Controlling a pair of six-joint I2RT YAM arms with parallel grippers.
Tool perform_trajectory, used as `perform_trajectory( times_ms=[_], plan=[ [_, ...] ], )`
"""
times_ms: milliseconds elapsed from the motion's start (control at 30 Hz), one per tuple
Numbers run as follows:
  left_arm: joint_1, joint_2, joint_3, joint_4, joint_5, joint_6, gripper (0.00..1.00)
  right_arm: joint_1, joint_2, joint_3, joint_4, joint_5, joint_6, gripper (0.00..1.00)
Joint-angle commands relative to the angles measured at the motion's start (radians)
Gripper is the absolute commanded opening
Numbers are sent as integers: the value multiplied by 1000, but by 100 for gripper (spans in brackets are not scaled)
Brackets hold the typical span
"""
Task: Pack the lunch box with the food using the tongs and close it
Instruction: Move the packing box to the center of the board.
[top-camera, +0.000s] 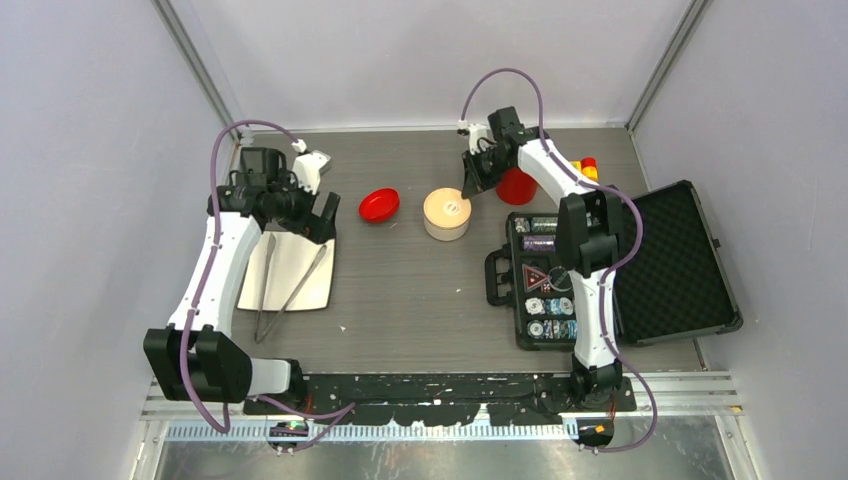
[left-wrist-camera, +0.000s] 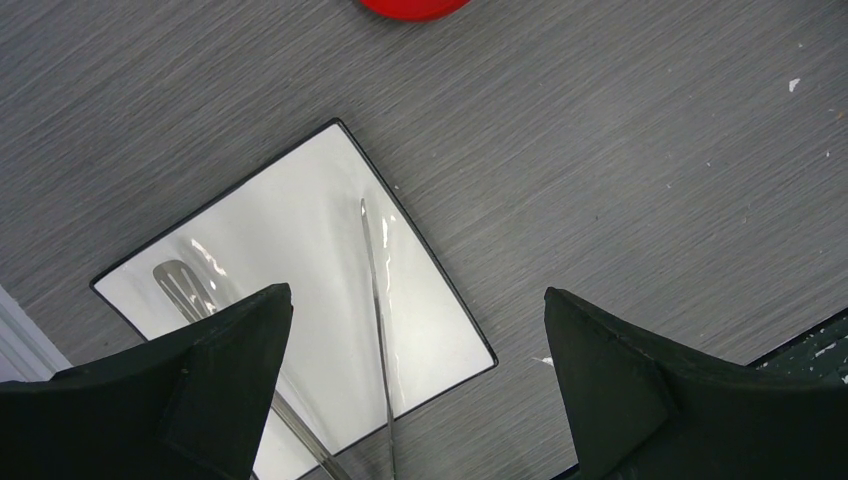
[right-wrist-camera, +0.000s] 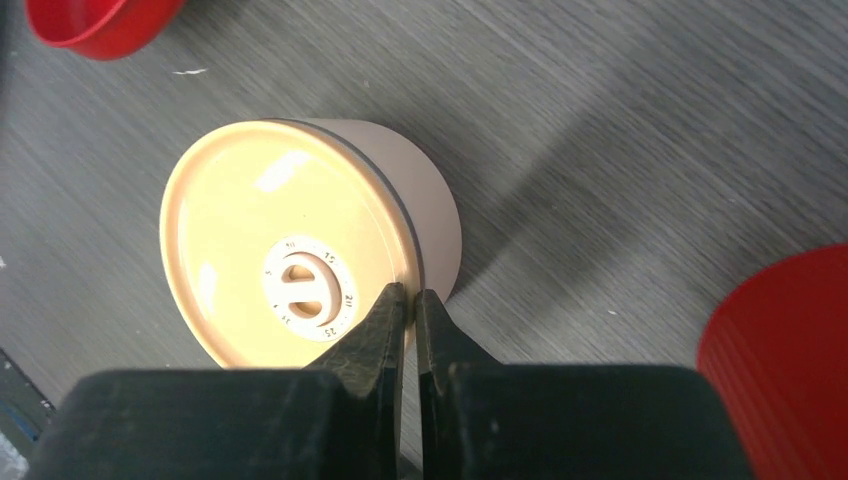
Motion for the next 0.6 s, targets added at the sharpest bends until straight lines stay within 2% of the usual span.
perform_trajectory(
  times_ms=[0, 367, 567],
  plan=[
    [-19, -2, 9, 11, 8, 8, 100, 34, -19, -67, -54, -10, -30, 1],
    [-86, -46, -76, 9, 34, 8, 100, 127, -143, -237, -8, -18, -15, 1],
    [-175, -110, -189, 113, 46, 32, 99, 199, -172, -290, 30, -36, 59, 0]
  ],
)
